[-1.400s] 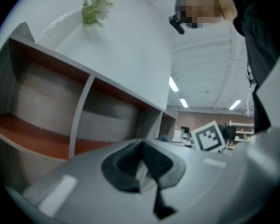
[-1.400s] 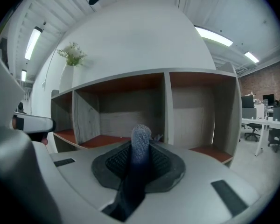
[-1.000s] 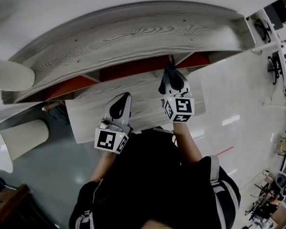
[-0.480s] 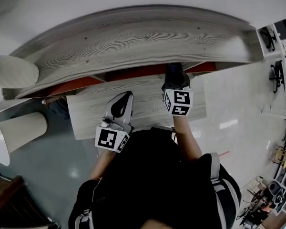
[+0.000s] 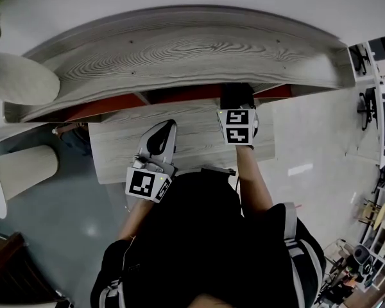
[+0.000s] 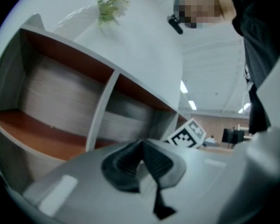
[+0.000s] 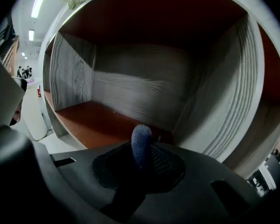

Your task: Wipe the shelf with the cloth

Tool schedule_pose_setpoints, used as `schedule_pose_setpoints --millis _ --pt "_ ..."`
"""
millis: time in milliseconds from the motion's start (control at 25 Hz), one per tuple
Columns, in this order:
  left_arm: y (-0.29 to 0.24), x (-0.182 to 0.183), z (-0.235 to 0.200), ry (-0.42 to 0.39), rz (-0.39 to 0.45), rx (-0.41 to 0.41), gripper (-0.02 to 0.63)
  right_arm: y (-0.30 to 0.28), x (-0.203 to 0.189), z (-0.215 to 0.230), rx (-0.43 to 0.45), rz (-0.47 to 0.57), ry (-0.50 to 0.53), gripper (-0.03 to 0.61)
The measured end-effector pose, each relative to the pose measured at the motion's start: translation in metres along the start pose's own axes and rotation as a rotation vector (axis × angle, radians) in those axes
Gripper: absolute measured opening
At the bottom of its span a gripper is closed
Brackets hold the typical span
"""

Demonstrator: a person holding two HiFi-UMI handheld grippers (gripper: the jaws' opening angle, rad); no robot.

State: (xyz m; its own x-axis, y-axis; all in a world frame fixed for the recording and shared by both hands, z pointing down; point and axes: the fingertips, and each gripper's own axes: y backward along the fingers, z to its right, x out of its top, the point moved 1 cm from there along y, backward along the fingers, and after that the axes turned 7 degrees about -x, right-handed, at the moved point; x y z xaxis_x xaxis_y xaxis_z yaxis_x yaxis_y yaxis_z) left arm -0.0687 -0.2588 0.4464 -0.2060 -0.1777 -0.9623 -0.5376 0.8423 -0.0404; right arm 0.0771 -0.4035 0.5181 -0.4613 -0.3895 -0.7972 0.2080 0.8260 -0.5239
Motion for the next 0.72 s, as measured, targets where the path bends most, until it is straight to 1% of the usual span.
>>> schedule_pose_setpoints --millis 280,400,720 --pt "0.027 0.005 -0.007 -0.001 0.025 0.041 0.005 -0.001 0.012 -0.037 0.052 -0.011 0.075 0.054" --pt "0.039 0.007 -0.009 -0.001 0.033 0.062 0.005 0.000 0.017 -0.053 0.080 -0.014 0.088 0.054" --pt "0.076 0.010 -0.013 -0.013 0.053 0.129 0.005 0.005 0.041 -0.125 0.202 0.048 0.169 0.054"
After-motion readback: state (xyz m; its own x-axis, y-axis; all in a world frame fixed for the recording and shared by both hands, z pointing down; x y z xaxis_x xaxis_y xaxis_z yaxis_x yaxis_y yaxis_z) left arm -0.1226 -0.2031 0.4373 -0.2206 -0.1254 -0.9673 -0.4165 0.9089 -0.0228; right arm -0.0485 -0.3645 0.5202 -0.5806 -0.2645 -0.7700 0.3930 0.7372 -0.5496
